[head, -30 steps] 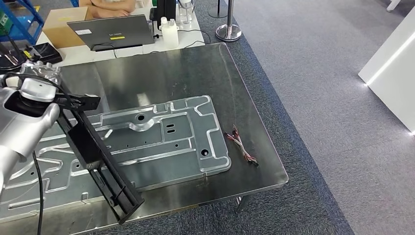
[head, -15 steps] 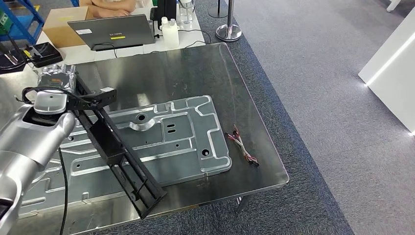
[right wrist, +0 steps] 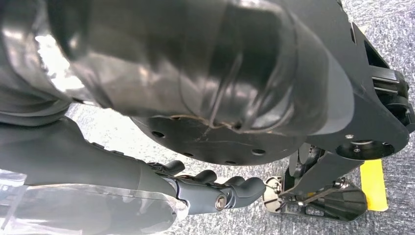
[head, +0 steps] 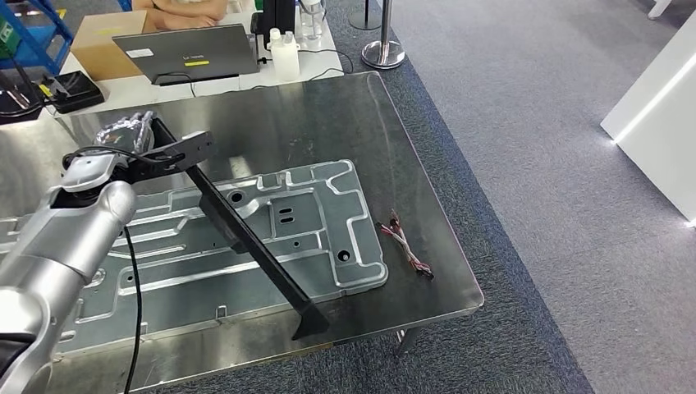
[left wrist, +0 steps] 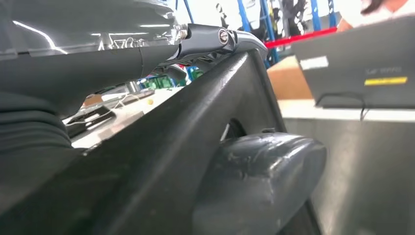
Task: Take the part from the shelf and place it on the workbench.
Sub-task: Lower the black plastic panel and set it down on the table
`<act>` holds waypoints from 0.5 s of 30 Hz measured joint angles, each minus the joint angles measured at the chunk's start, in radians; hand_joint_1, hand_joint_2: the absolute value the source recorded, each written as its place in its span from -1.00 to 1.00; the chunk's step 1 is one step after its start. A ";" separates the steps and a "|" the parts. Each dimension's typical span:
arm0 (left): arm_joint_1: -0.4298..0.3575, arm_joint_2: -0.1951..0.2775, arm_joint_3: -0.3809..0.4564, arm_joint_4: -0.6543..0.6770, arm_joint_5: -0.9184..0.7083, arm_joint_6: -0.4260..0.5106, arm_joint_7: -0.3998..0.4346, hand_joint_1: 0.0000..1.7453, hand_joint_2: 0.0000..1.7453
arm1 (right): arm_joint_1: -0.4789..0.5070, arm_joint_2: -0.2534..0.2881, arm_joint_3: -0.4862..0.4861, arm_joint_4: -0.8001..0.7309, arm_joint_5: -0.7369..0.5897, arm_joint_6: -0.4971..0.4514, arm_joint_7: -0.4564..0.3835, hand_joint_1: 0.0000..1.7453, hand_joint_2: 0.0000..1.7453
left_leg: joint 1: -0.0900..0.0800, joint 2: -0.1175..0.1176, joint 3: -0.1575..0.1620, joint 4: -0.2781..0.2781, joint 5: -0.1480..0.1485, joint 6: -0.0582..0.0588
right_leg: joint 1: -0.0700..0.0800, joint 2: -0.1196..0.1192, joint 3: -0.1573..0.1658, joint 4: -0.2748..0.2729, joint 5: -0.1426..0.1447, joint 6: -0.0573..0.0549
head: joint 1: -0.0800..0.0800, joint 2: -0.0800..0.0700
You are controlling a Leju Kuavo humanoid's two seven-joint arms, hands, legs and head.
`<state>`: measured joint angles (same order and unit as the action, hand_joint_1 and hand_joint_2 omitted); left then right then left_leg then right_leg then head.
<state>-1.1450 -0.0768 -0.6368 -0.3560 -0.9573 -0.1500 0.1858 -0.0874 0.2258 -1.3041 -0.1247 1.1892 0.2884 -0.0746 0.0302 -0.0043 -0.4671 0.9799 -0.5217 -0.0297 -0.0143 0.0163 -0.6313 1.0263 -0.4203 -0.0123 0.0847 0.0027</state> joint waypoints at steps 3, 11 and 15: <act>0.016 -0.002 0.009 0.000 0.001 -0.009 -0.002 -1.00 -1.00 | 0.000 0.000 -0.001 0.000 0.002 0.000 0.000 -1.00 -1.00 | 0.000 0.000 0.000 0.000 0.000 0.000 | 0.000 0.000 0.000 0.000 0.000 0.000 | 0.000 0.000; 0.020 0.015 -0.143 -0.004 -0.365 -0.006 0.172 -1.00 -1.00 | -0.001 0.000 -0.001 0.000 0.034 -0.007 0.021 -1.00 -1.00 | 0.000 0.000 0.000 -0.001 -0.002 0.001 | 0.000 0.000 0.005 0.000 -0.001 0.001 | 0.000 0.000; 0.018 0.018 -0.177 -0.004 -0.412 -0.011 0.196 -1.00 -1.00 | -0.003 0.000 -0.001 0.000 0.041 -0.009 0.028 -1.00 -1.00 | 0.000 0.001 0.002 -0.001 -0.003 0.002 | 0.000 0.000 0.008 -0.001 -0.001 0.001 | 0.000 0.000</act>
<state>-1.1266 -0.0588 -0.8138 -0.3605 -1.3692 -0.1607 0.3822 -0.0902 0.2260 -1.3054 -0.1247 1.2305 0.2792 -0.0466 0.0303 -0.0037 -0.4647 0.9791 -0.5252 -0.0275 -0.0145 0.0163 -0.6234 1.0256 -0.4211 -0.0111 0.0847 0.0027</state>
